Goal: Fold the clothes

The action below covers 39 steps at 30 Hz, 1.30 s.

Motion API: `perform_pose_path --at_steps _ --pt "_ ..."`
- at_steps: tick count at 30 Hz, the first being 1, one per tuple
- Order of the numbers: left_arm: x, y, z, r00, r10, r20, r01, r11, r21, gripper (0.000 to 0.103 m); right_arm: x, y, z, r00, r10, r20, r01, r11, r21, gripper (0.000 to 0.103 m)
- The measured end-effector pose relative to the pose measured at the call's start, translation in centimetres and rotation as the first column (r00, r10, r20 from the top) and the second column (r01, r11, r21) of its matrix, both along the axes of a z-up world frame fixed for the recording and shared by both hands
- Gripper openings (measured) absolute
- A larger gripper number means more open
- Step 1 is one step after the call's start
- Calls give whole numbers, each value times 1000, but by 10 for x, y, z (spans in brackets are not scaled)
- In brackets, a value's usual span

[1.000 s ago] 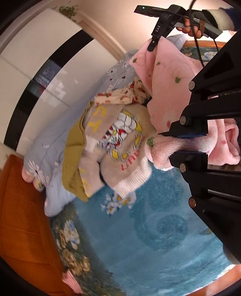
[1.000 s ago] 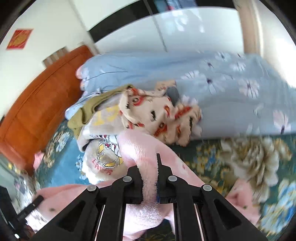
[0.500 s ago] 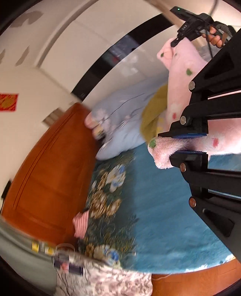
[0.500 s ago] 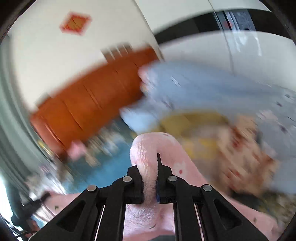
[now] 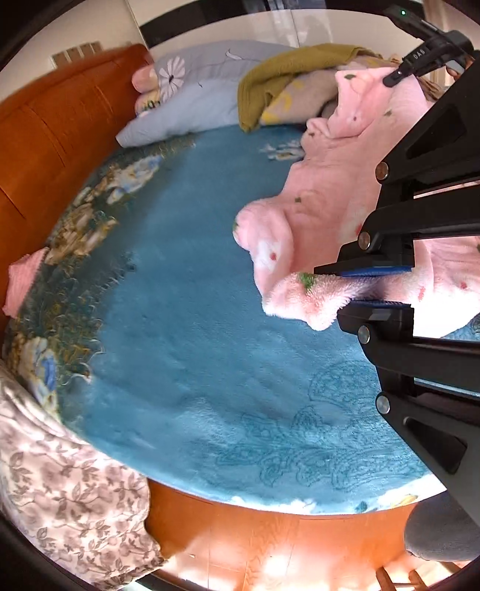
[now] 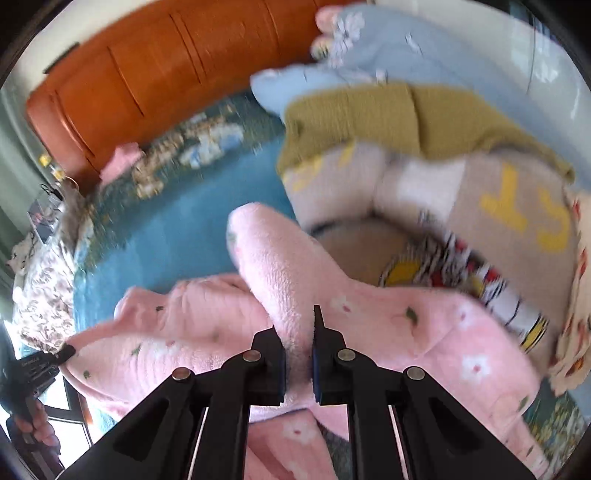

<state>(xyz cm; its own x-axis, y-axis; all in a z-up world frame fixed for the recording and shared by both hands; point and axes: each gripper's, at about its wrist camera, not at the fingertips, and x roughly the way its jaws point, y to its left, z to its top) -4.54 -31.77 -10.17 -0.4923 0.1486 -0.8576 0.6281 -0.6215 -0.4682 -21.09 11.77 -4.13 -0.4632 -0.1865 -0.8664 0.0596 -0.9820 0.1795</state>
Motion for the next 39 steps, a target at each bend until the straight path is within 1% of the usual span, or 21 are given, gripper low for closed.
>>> perform_pose_path --at_steps 1,2,5,7,9,11,12,15,18,20,22,23,25,26,27,28,31,32,34,36,39 --pt "-3 0 5 1000 -2 -13 2 1000 -6 11 -5 0 -4 1000 -12 20 12 1000 -8 11" --pt "-7 -2 17 999 -3 -51 2 1000 -20 11 -10 0 -2 999 -26 31 27 999 -23 11" --pt "-16 -8 53 983 7 -181 -18 998 -57 11 -20 0 17 999 -48 -17 47 996 -76 11" --pt "-16 -16 70 961 38 -275 -57 997 -60 11 -24 -1 36 995 -50 -84 42 995 -95 10" --pt "-14 -20 72 953 59 -297 -81 995 -62 11 -27 -1 55 985 -62 -161 42 992 -121 11" --pt "-21 -21 57 973 43 -228 -62 995 -78 11 -32 -1 66 973 -81 -216 50 988 -146 11" --pt "-23 -21 46 982 36 -186 -52 995 -80 11 -38 -3 63 974 -88 -210 57 987 -151 11" --pt "-25 -23 7 996 50 -76 -51 999 -12 11 -49 -9 36 991 -77 -109 63 990 -123 11" --pt "-19 -25 -13 997 68 -28 -67 997 37 11 -50 -14 9 996 -79 -38 76 994 -76 13" --pt "-17 -25 -16 998 64 -17 -64 997 41 12 -45 -10 1 997 -77 -15 76 993 -89 22" --pt "-17 -25 -17 998 63 -16 -62 997 47 12 -40 -4 4 996 -82 -19 80 993 -90 47" --pt "-17 -25 -17 998 63 -16 -62 997 52 13 -36 1 9 996 -84 -34 80 991 -103 50" --pt "-13 -22 -17 998 66 -13 -65 996 59 16 -19 15 22 991 -107 -76 95 985 -147 52" --pt "-12 -22 -17 998 66 -8 -65 996 64 22 -6 23 27 987 -126 -97 108 979 -172 53" --pt "-11 -21 -17 998 66 -3 -65 996 68 25 9 32 30 984 -142 -108 120 974 -191 57" --pt "-9 -20 -17 998 68 0 -68 995 77 32 25 41 32 981 -158 -111 132 969 -208 61" --pt "0 -16 -18 996 90 -6 -89 988 124 48 91 68 2 981 -194 -8 188 957 -221 65" --pt "2 -13 -19 996 94 -3 -92 987 132 50 112 77 -8 978 -206 27 206 952 -224 65" --pt "6 -6 -20 995 99 4 -99 984 148 52 155 93 -28 969 -227 98 244 942 -229 65" --pt "9 3 -19 996 94 12 -94 982 164 52 183 98 -54 953 -244 180 282 930 -237 65" --pt "12 16 -11 998 61 1 -61 981 184 54 201 89 -72 941 -268 207 318 910 -267 65"
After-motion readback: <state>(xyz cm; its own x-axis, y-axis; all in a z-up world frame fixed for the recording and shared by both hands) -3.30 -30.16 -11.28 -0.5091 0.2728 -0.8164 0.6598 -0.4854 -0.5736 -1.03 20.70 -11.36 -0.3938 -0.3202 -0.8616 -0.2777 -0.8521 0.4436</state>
